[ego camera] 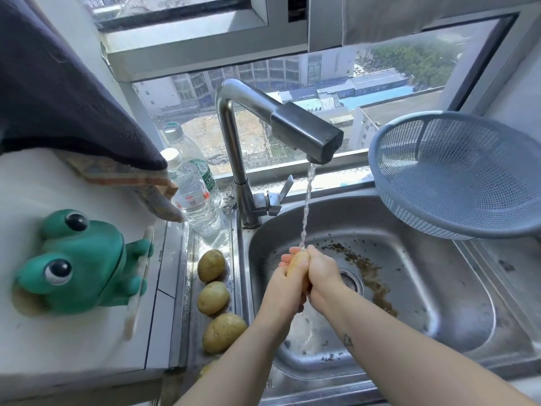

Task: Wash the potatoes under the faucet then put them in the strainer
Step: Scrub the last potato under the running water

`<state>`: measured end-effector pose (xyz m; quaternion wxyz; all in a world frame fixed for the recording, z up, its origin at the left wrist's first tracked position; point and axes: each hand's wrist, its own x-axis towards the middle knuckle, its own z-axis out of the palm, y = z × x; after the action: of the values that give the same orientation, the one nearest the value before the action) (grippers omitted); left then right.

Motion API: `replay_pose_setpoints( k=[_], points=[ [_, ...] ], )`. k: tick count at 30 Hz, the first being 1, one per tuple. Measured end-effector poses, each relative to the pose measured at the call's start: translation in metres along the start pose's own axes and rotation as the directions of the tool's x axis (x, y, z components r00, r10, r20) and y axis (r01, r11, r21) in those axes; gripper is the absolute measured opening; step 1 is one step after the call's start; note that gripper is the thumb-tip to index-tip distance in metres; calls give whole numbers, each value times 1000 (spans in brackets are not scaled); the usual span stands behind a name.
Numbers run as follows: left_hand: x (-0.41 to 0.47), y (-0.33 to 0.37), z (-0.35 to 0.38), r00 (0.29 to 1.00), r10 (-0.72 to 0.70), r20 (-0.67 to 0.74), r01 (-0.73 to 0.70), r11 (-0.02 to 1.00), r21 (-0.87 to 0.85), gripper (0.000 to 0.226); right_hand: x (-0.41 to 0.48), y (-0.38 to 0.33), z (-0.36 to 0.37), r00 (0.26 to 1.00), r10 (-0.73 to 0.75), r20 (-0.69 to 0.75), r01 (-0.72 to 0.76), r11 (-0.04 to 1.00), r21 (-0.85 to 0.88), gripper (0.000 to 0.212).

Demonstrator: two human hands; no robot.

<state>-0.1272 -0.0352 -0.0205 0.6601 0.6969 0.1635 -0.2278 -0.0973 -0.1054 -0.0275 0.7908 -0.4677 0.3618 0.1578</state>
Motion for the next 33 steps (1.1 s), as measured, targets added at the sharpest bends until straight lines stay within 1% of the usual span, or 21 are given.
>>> replay_pose_setpoints(
  k=[2,4,6,7,9,11,12,14,17,19,21,23,25,27,28,30,31,33],
  points=[
    [2,3,-1,999,-27,-43,27,999,-22,35,-1,1,-4,999,2,54,0,999,-42,41],
    [5,6,-5,987,-141,-76,128,979,-159,35,-2,4,-9,994,-17,108,21,999,-41,34],
    [10,8,-10,970,-245,-6,231,922,-310,40,-2,6,-16,976,-46,213,43,999,17,28],
    [12,8,-11,958,-283,44,280,892,-355,42,-2,6,-19,961,-64,270,64,998,9,26],
    [15,8,-13,931,-343,126,363,832,-420,47,-3,7,-23,934,-103,342,156,979,-129,26],
    [17,7,-13,908,-390,152,416,800,-432,52,-4,9,-23,933,-141,331,232,939,-254,33],
    [17,7,-12,905,-399,146,422,808,-412,49,-3,9,-21,941,-158,299,242,932,-269,34],
    [14,6,-8,919,-381,102,392,857,-334,44,-1,9,-17,962,-184,202,238,925,-295,27],
    [11,3,-4,942,-331,48,331,902,-275,51,2,7,-10,976,-196,99,219,915,-340,18],
    [9,2,-6,952,-305,31,303,921,-244,53,1,6,-5,980,-188,72,201,924,-326,24],
    [7,1,-9,960,-281,23,279,939,-201,52,0,3,-4,989,-141,45,148,954,-259,31],
    [6,0,-13,961,-276,31,276,938,-209,50,0,0,-5,993,-87,76,98,981,-168,34],
    [8,2,-17,947,-320,44,320,912,-258,49,-2,-1,-9,978,-54,200,75,992,-101,32],
    [11,5,-20,924,-371,90,380,872,-308,50,-6,-2,-15,937,-46,345,88,990,-108,22],
    [12,5,-20,918,-380,110,395,860,-323,49,-7,-2,-18,922,-49,385,119,980,-160,22],
    [12,6,-17,922,-371,114,388,864,-322,48,-7,-2,-19,925,-80,370,198,936,-291,28],
    [11,8,-14,930,-353,102,368,878,-306,48,-4,-1,-19,938,-110,329,224,916,-332,27],
    [8,8,-7,957,-286,53,290,925,-244,50,-1,-1,-15,959,-166,230,242,903,-356,17]
  ],
)
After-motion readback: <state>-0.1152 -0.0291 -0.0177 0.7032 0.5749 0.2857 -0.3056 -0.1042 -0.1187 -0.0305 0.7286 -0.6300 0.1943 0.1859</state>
